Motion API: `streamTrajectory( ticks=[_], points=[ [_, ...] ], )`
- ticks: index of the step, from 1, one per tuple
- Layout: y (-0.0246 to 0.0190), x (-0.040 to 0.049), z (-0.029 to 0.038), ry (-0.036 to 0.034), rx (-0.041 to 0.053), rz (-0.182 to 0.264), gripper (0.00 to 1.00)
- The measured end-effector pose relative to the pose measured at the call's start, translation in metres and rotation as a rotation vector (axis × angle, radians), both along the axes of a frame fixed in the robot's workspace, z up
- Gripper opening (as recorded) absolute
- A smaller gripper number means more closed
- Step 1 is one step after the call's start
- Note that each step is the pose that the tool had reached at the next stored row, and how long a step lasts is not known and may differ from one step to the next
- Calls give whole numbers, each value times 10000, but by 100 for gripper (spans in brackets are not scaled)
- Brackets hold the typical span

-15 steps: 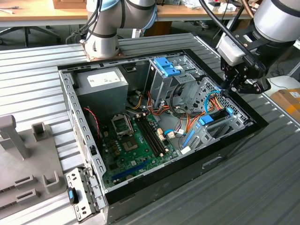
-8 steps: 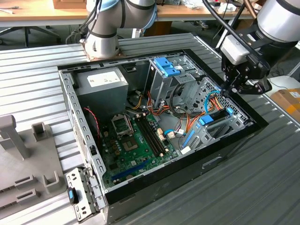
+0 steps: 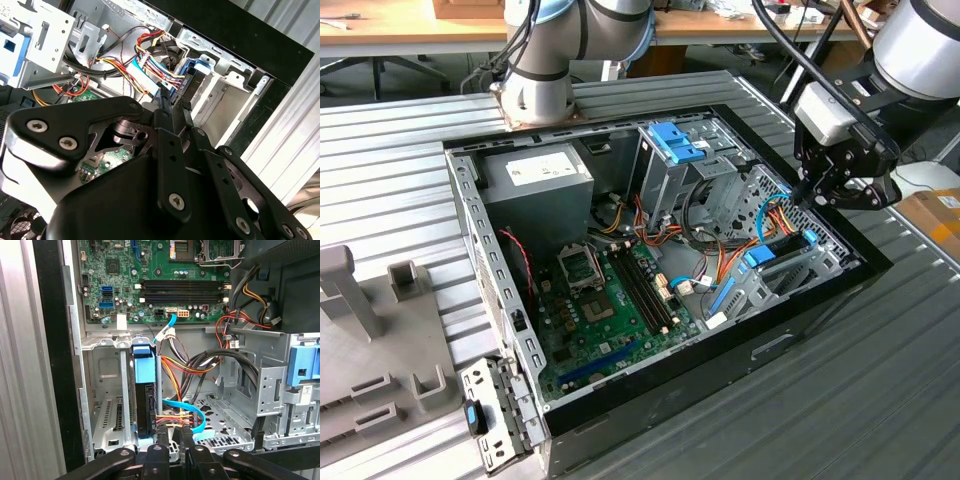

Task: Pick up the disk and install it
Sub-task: 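Insert the second disk wire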

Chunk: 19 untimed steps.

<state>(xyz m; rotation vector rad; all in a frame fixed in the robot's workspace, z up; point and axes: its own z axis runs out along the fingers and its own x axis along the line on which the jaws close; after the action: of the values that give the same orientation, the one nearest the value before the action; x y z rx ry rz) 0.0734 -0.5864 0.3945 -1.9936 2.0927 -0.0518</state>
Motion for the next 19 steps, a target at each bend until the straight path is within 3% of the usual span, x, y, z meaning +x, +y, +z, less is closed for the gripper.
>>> streamTrajectory(
  ticks=[11,15,17,19],
  points=[
    [0,0,0,1,3,0,24],
    [4,0,100,1,15,0,24],
    [12,0,101,1,131,-2,24],
    [27,-1,101,1,326,-3,24]
  ],
)
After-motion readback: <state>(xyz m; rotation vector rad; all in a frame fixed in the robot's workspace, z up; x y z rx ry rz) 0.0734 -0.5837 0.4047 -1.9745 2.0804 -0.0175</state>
